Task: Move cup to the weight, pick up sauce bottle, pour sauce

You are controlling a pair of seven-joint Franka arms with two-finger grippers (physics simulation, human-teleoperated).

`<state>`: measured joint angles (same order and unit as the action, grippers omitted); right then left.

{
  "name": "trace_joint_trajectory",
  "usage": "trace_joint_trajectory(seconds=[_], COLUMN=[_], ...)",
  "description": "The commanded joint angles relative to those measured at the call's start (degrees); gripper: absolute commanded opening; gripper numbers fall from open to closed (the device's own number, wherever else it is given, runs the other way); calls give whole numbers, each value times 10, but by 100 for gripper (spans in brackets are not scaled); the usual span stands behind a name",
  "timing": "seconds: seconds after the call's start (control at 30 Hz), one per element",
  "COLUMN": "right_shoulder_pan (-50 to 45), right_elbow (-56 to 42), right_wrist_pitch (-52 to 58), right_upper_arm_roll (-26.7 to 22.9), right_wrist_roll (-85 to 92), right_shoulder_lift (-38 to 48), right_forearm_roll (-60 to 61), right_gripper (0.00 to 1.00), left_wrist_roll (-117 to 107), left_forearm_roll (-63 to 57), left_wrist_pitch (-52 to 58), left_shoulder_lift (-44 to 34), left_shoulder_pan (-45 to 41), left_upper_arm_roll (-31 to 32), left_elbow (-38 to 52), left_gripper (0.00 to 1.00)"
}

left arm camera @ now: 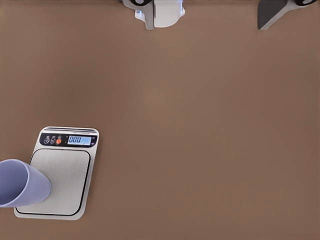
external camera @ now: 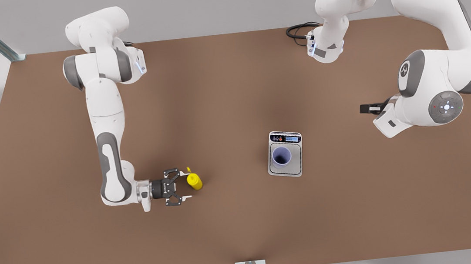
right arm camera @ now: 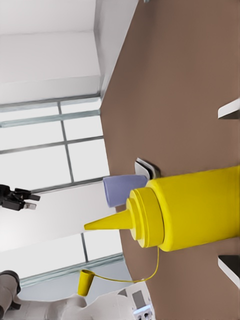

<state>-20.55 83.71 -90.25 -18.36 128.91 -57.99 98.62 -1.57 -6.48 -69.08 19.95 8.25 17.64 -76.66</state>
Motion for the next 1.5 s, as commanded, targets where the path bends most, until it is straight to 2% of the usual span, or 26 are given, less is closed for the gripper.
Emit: trace_joint_trajectory(seconds=[0.0,0.2,0.27,0.33,0.4,0.43,0.47,0.53,0.57,0.6,0.63,0.67,0.77,0.8,0.93,1.33,1.47], right_shoulder_pan=[2,24,50,45,43,42,40,1,-18,-18,-6,32,54,81,99,108,123], right_elbow=[2,12,1,-34,-41,-92,-200,-235,-235,-235,-219,-177,-130,-106,-72,-71,-29], right_wrist_pitch=[21,49,58,60,64,64,66,137,169,196,200,198,206,206,205,201,169], right_upper_arm_roll=[0,0,-10,-68,-82,-83,-84,-85,-84,-53,29,110,126,155,163,163,163], right_wrist_roll=[20,28,0,-325,-750,-957,-1150,-1297,-1314,-1319,-1358,-1369,-1365,-1363,-1365,-1359,-1358], right_shoulder_lift=[1,3,16,40,95,96,64,132,203,261,337,401,470,496,545,547,550], right_forearm_roll=[-6,-27,-93,-286,-503,-551,-595,-720,-800,-876,-972,-1016,-1030,-1033,-1043,-1042,-1041], right_gripper=[100,100,100,100,100,100,100,100,100,100,100,100,100,100,100,100,100], left_wrist_roll=[2,2,2,2,2,2,2,2,2,2,2,2,2,2,-3,-4,-4], left_forearm_roll=[0,0,0,0,0,0,0,0,0,0,0,0,0,0,8,12,12], left_wrist_pitch=[4,2,2,2,2,1,1,3,3,4,4,4,2,2,25,29,29], left_shoulder_lift=[-1,2,3,3,3,3,3,2,2,1,1,1,2,2,1,3,3], left_shoulder_pan=[0,-2,-2,-2,-2,-2,-2,-2,-2,-2,-2,-2,-3,-3,-3,-1,-2], left_upper_arm_roll=[0,0,0,0,0,0,0,0,0,0,0,0,0,0,13,13,13], left_elbow=[0,0,-1,-1,-1,-1,-1,-1,-1,0,-1,-1,-1,-1,0,0,0], left_gripper=[100,100,100,100,100,100,100,100,100,100,100,100,100,100,100,100,100])
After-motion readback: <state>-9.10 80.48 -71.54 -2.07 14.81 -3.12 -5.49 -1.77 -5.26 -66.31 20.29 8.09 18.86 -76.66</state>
